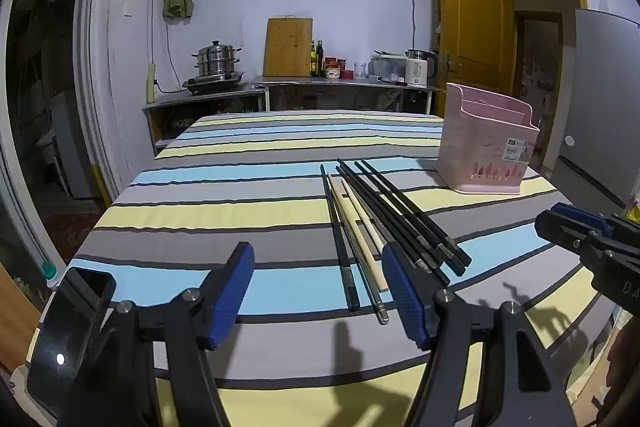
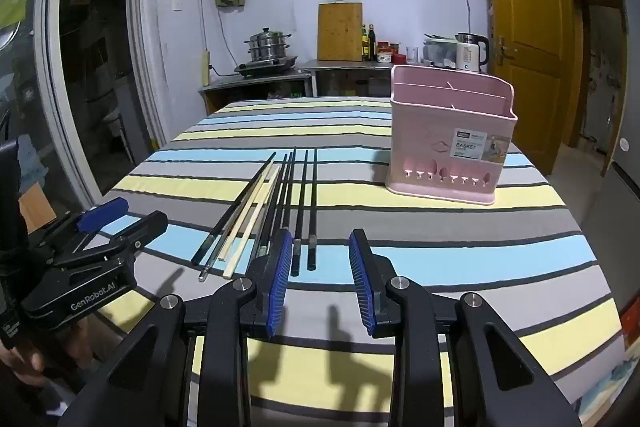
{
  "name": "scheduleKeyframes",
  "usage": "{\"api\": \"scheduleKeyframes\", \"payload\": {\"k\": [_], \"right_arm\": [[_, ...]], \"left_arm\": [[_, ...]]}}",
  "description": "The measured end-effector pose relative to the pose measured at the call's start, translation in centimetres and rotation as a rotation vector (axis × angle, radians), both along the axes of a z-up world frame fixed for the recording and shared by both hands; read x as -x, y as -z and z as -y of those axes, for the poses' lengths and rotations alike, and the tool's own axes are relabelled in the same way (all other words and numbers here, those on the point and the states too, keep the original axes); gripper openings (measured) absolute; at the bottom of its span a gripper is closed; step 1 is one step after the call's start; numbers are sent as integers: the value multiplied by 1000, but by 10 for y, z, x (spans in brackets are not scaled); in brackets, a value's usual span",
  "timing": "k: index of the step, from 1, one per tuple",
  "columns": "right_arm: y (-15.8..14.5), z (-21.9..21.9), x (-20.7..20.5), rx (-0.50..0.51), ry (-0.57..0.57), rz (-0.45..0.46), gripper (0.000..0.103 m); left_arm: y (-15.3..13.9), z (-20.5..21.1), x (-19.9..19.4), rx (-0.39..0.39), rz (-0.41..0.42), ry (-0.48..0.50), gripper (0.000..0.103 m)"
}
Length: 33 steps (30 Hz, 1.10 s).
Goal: Organize utensils
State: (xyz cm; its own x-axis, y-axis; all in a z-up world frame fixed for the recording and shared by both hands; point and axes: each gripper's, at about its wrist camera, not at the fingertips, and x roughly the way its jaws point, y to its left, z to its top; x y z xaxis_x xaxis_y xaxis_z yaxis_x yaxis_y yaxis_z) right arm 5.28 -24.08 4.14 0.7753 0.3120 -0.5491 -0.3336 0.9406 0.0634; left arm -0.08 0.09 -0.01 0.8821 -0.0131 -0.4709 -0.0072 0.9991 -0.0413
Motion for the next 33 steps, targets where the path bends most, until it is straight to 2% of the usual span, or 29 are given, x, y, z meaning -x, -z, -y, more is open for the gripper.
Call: {"api": "scheduleKeyframes", "payload": {"k": [11, 33], "right_arm": [[0, -1, -1, -4, 3, 7, 31], [-3, 4, 3, -17, 9, 16, 31]], "left_arm": [[0, 5, -1, -18, -15, -5, 68], [-2, 1, -2, -5, -15, 2, 68]]}}
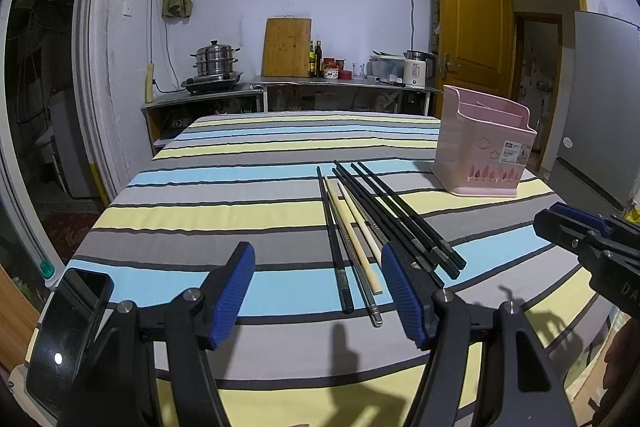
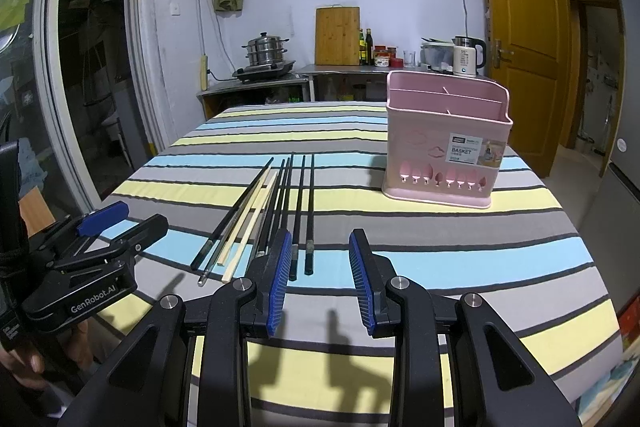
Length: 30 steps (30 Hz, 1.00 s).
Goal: Organize utensils
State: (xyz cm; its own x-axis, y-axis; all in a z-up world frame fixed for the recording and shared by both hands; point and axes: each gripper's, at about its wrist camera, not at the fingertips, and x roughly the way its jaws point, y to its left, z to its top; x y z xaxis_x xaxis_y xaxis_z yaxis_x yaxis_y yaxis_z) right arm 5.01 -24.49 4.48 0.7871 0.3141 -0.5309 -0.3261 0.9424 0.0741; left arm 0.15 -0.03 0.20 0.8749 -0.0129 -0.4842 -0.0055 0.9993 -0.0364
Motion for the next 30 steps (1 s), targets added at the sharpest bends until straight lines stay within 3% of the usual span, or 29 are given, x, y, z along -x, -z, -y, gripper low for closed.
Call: {"api": "scheduleKeyframes", "payload": {"k": [30], "right_arm": [[1, -3, 0, 1, 1, -2, 31]], "left_arm": [[-2, 3, 3, -5, 2, 6, 68]]}}
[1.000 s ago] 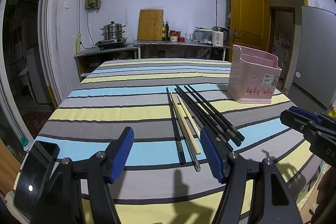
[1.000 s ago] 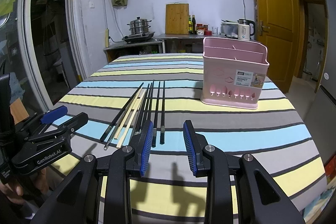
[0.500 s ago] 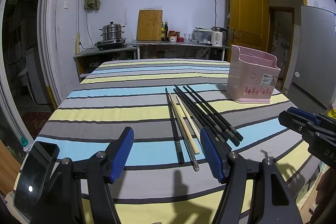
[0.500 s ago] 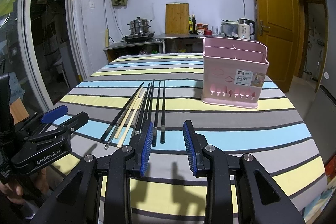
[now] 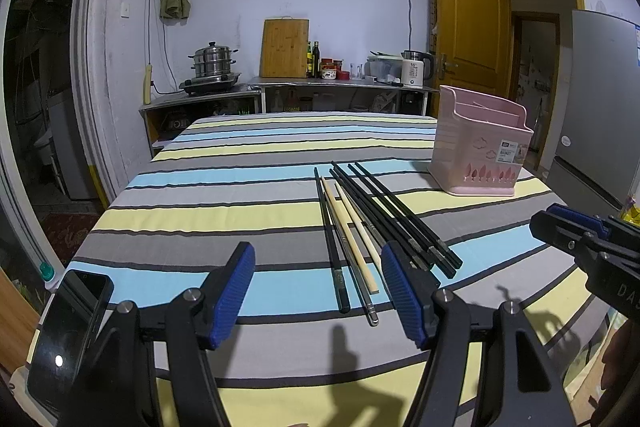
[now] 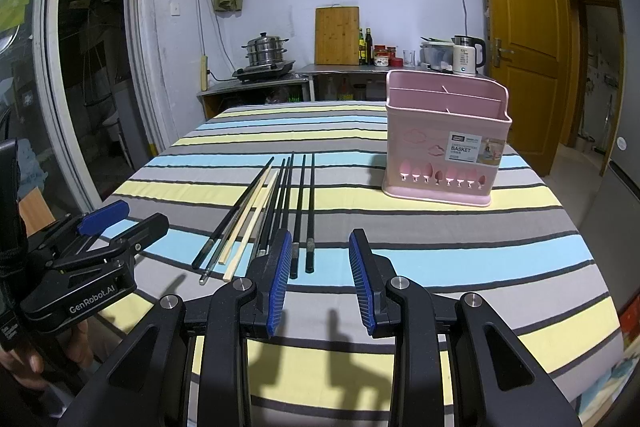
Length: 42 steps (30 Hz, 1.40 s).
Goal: Organize utensils
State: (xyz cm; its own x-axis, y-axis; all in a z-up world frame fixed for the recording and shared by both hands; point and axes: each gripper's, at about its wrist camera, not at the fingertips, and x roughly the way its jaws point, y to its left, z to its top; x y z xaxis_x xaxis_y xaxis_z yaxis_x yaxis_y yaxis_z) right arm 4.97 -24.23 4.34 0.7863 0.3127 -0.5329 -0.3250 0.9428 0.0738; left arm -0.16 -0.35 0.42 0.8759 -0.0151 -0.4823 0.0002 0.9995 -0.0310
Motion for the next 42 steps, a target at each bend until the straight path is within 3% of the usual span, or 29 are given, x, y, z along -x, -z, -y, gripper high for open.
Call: {"api": "scheduleKeyframes", "payload": {"k": [30, 42], "right_arm": [[0, -1, 0, 0, -1, -1, 31], [5, -3, -10, -2, -10, -21, 31]], "left_arm": [[0, -1, -1, 3, -7, 1, 68], [9, -8, -21, 26, -69, 26, 68]]}}
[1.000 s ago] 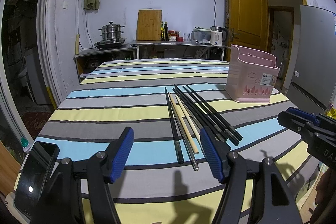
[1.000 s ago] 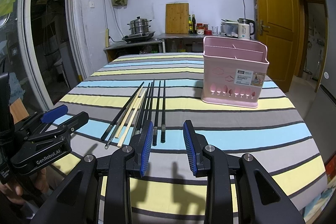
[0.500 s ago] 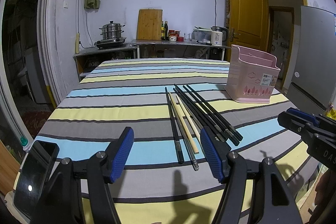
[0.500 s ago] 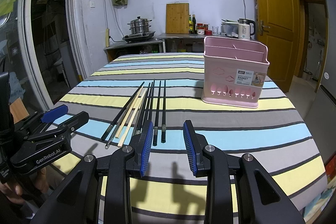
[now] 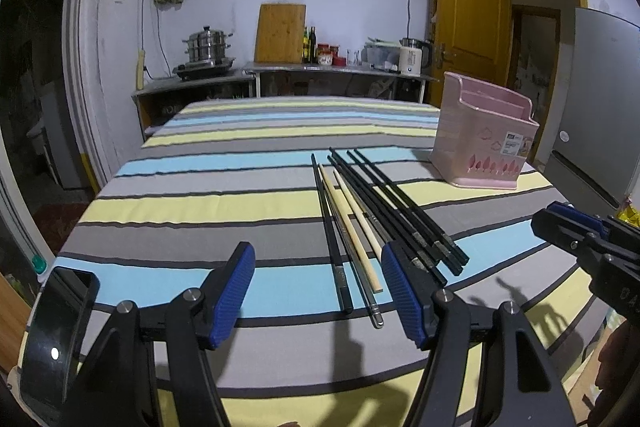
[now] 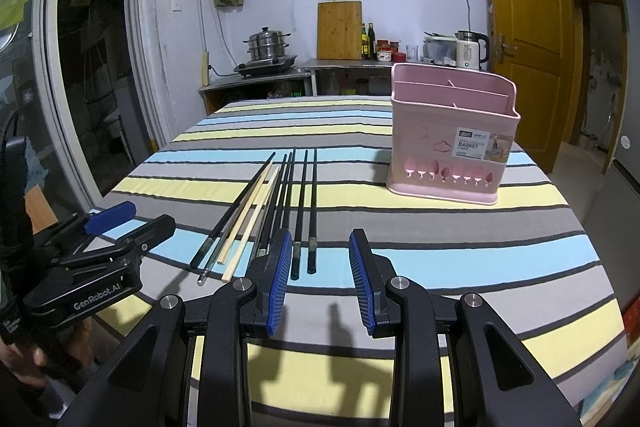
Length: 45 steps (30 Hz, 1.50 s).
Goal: Organize utensils
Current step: 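Close the left tool on a black chopstick while the right tool grasps another black chopstick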
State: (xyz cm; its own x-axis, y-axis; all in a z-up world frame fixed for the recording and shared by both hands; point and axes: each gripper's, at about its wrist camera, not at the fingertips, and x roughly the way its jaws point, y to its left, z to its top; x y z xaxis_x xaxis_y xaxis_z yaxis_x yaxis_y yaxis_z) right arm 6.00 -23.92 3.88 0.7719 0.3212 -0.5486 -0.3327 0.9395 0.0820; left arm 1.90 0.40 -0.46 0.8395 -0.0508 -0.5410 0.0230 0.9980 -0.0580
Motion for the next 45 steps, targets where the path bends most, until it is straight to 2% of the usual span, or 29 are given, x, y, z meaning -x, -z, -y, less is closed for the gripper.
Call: {"api": "scheduleKeyframes", "payload": {"k": [5, 13, 20, 27, 35, 37, 39, 40, 45], "right_arm": [[0, -4, -13, 0, -16, -12, 31], [7, -14, -47, 2, -51, -58, 31], [14, -23, -79, 27, -66, -101, 31], [23, -32, -103, 45, -85, -152, 31], [34, -41, -124, 67, -92, -206, 31], [37, -42, -131, 74, -88, -226, 31], [39, -43, -136, 82, -85, -240, 31], [40, -44, -140, 85, -84, -250, 31], [44, -49, -158, 104, -74, -285, 31]], "left_arm": [[7, -4, -23, -8, -75, 6, 68], [21, -14, -64, 56, -219, 34, 67], [27, -24, -97, 95, -303, 24, 57], [29, -23, -115, 101, -326, 40, 52], [28, -18, -129, 32, -330, 51, 50], [28, -18, -132, 18, -331, 47, 46], [28, -20, -135, -3, -333, 34, 36], [28, -21, -136, -7, -334, 29, 34], [26, -29, -146, 48, -352, 29, 31]]}}
